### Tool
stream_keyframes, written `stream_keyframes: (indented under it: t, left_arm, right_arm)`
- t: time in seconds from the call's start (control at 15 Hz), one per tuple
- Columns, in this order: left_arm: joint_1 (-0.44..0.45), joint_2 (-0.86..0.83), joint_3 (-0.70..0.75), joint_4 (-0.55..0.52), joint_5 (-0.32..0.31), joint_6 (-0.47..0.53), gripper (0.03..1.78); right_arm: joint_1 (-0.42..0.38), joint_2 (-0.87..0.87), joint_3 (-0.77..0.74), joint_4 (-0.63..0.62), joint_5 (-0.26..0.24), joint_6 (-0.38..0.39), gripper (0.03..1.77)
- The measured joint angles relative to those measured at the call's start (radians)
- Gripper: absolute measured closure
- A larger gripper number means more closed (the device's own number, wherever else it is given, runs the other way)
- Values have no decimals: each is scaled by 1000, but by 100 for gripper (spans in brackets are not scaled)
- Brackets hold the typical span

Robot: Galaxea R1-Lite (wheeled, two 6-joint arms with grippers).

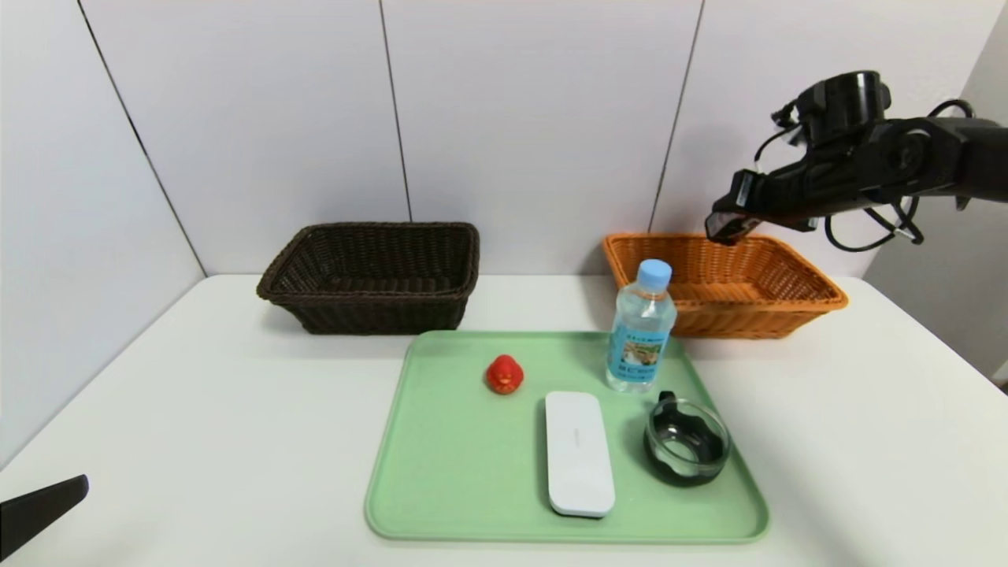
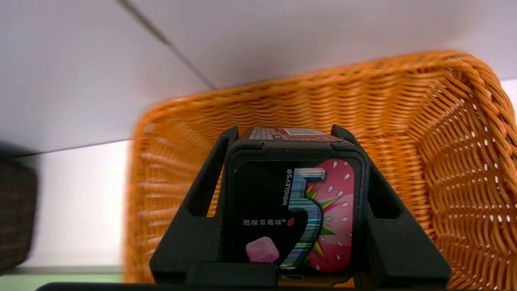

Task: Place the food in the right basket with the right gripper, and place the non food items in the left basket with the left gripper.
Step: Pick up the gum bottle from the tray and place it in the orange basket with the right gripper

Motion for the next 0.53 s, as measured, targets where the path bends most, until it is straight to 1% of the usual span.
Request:
stream_keyframes:
  t: [0.13,0.4,0.53]
  left_arm:
    - [0,8,-1,0,0,1,12]
    - [0,19,-1,0,0,1,12]
    - [0,23,-1,0,0,1,12]
  right_arm:
    - [-8,46,0,3,-11,-20,104]
    - [-11,108,0,11,-13,-46,104]
    - [-10,125,0,8,-13,-58,85]
